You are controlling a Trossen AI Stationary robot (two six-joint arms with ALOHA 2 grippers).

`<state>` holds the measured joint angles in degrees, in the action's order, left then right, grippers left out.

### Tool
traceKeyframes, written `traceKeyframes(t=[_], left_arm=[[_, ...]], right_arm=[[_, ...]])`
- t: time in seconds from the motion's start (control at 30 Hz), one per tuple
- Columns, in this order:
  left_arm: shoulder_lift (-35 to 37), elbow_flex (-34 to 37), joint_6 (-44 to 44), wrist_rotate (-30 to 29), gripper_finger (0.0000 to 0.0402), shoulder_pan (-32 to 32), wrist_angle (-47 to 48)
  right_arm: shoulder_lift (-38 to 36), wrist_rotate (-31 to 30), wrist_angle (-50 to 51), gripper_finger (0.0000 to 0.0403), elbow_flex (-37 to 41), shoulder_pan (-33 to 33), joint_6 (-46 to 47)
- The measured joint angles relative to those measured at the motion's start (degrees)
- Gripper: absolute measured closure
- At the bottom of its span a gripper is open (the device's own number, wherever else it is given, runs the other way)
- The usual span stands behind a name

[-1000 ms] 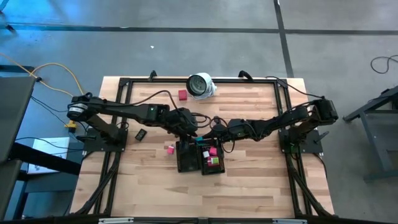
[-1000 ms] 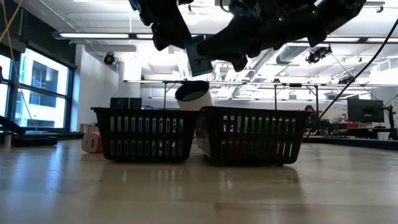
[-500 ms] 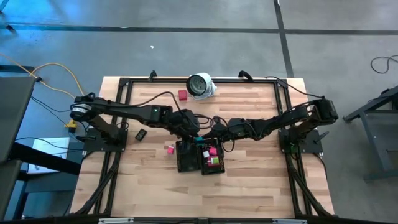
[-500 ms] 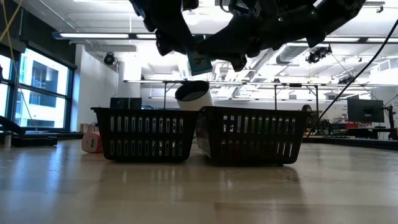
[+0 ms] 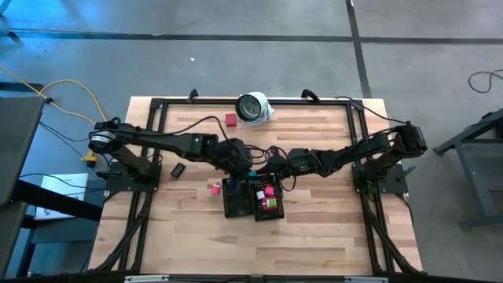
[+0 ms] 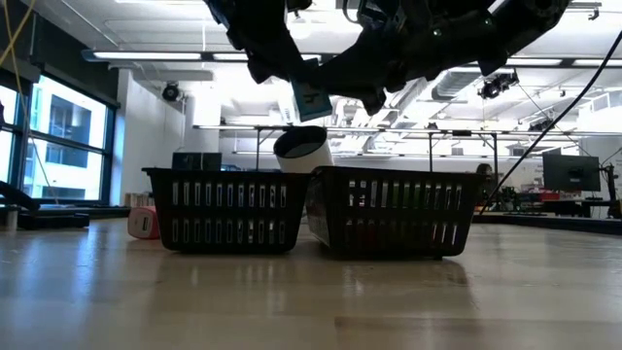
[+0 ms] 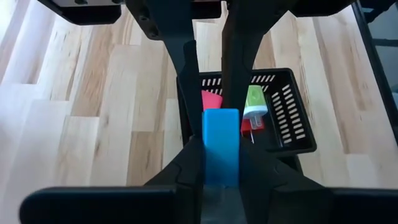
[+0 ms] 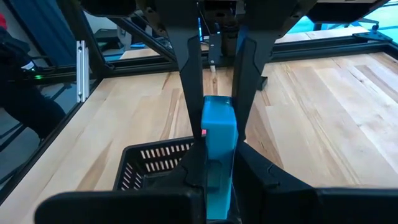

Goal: Pick & Place Office items
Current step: Put the light blue digital clock into the left black bin

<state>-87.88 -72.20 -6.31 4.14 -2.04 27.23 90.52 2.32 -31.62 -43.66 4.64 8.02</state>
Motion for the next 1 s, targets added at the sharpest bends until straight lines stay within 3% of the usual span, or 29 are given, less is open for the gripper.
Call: traceKeyframes(t=[0.2,0.53,1.0], left_arm=[[0.0,-0.1,0.6,0.0,0.0343,0.0,0.6],[0.8,-0.2,0.7,0.0,0.0343,0.0,2.4],[6.1,0.0,-2.2,-3.3,0.0343,-1.3,10.7]], right_arm=[[0.0,-0.8,-0.2,0.0363,0.0,0.1,-0.1],[0.1,1.1,-2.1,0.023,0.0,0.2,-0.7],[-0.6,-0.2,-4.2,0.0159,0.0,0.1,-2.7]])
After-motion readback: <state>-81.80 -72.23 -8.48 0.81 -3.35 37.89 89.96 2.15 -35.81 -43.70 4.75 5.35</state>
